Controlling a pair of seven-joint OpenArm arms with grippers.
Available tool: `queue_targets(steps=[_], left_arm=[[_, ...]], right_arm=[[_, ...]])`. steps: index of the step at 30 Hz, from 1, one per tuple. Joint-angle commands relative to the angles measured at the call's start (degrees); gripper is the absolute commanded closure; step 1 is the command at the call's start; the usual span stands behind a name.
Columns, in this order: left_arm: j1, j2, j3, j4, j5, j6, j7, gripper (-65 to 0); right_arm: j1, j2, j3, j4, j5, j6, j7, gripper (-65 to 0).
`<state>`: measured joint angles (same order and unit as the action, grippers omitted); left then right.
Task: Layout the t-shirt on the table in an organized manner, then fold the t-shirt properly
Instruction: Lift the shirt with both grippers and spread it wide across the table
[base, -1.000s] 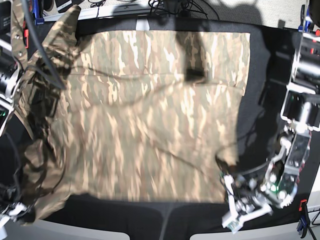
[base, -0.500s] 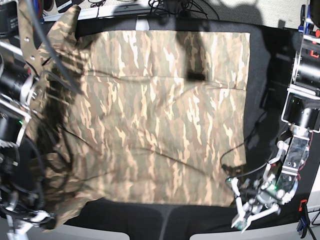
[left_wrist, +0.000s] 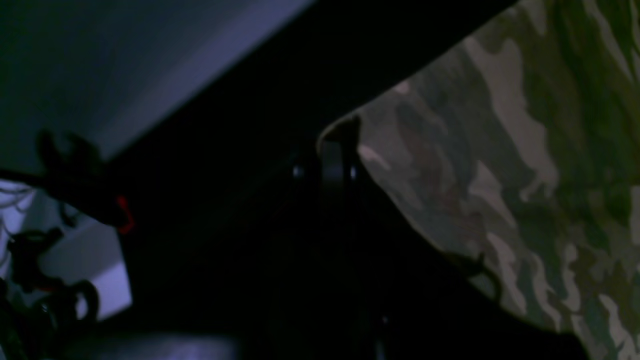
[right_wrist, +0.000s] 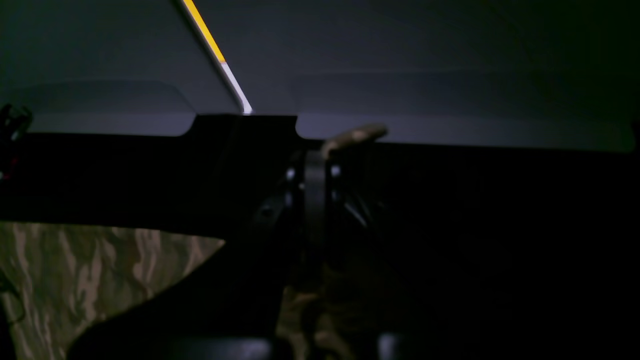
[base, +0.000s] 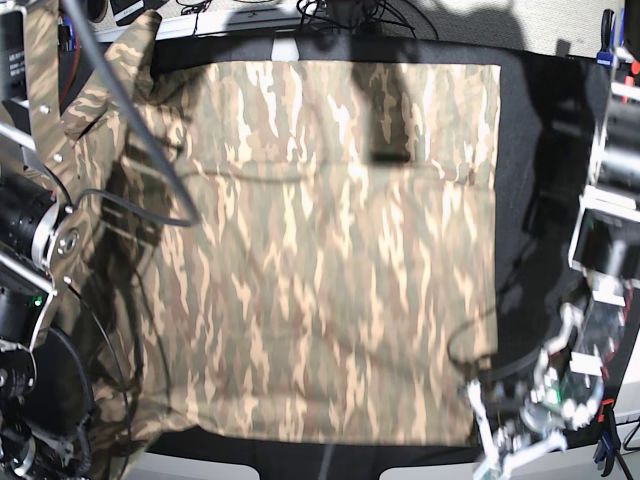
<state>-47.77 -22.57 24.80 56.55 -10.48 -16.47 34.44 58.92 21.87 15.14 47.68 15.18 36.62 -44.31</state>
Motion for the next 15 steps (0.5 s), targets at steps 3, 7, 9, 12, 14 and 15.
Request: queue_targets(steps=[3, 7, 9, 12, 14, 15], left_arm=[[-2.91, -0.46, -0.44, 0.61, 0.0, 0.66, -1.62, 0.0], [-2.89, -0.44, -0.44, -0.09, -0.02, 0.66, -2.21, 0.0], [-2.91, -0.46, -0.44, -1.38, 0.02, 0.66, -3.06, 0.0], [-2.86, -0.46, -0.42, -3.67, -0.02, 0.66, -4.22, 0.0], [-2.89, -0.44, -0.42, -5.35, -0.02, 0.66, -4.83, 0.0], [-2.89, -0.44, -0.44, -6.21, -0.02, 0.66, -5.27, 0.0]], right_arm=[[2.97, 0.5, 0.09, 1.01, 1.22, 0.15, 3.61, 0.0], [2.97, 0.5, 0.09, 1.01, -0.24, 0.11, 4.94, 0.0], [2.97, 0.57, 0.09, 1.01, -1.68, -1.66, 5.7, 0.0], [2.95, 0.5, 0.09, 1.01, -3.85, -4.39, 6.34, 0.0], [2.84, 0.55, 0.11, 0.66, -5.53, -5.64, 6.78, 0.0], [2.82, 0.55, 0.11, 0.35, -6.62, -6.32, 7.26, 0.0]])
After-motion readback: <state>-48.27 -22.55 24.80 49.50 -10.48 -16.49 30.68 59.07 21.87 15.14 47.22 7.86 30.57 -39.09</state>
